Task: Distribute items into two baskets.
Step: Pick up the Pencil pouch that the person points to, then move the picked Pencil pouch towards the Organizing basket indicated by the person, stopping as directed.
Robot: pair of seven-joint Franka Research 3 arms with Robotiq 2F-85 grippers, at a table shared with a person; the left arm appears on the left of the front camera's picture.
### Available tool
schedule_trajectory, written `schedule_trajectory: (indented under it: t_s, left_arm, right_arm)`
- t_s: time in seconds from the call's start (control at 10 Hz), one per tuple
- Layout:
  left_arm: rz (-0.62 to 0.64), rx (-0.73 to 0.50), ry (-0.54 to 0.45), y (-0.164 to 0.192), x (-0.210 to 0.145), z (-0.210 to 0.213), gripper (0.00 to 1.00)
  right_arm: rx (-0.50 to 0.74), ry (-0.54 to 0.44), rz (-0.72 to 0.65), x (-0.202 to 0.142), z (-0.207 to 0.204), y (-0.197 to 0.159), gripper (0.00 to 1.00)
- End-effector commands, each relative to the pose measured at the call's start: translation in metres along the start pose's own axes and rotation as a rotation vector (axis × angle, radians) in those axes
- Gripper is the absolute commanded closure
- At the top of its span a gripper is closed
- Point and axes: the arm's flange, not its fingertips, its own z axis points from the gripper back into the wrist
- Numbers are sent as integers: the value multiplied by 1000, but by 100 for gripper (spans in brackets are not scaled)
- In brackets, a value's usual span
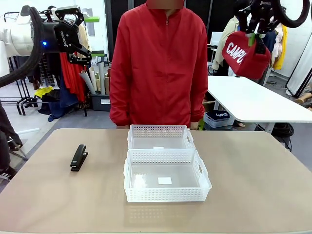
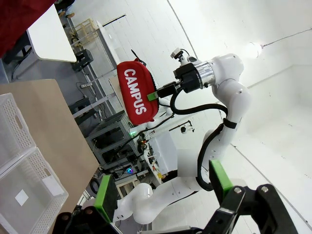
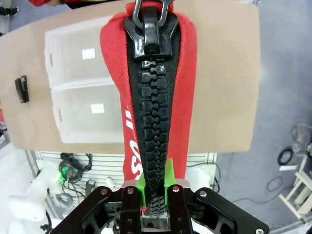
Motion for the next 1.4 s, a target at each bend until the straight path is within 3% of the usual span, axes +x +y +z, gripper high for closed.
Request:
schedule_trajectory:
  t_s: [0.0,1.3]
  left_arm:
    - [0,-3,-3,-1,-2,1,0]
    - [0,-3,-3,-1,-2,1,0]
  right_arm:
    - [-1,0,0,-2,0,0,100]
    - [-1,0,0,-2,0,0,100]
